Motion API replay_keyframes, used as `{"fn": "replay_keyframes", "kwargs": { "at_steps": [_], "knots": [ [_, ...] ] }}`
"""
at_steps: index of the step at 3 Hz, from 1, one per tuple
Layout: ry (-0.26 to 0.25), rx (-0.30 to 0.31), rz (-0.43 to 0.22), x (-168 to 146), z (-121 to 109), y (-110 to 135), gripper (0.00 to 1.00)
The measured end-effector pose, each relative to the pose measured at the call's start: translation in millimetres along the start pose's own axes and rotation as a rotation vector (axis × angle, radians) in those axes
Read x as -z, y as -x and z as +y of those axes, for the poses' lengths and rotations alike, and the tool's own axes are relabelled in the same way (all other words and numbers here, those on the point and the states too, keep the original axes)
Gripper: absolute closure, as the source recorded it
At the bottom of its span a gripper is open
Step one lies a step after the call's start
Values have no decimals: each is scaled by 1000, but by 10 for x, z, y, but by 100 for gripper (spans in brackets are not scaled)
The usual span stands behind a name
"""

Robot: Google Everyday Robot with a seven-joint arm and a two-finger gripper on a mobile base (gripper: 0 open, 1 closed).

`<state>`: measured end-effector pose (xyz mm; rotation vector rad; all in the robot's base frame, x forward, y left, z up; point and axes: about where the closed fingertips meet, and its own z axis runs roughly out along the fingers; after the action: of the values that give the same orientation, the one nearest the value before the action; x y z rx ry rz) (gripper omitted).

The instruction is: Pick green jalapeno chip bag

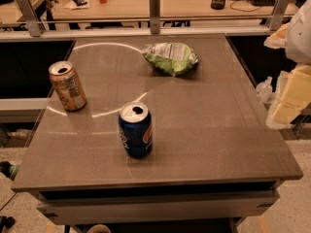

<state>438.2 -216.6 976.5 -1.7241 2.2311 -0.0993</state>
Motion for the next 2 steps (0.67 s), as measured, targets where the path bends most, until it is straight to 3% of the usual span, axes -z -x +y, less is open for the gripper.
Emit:
{"fn": "replay_keyframes", "kwargs": {
  "at_steps": [1,2],
  "knots": [
    [0,0,0,0,0,0,0],
    [13,-24,-54,18,5,30,0]
  ]
}}
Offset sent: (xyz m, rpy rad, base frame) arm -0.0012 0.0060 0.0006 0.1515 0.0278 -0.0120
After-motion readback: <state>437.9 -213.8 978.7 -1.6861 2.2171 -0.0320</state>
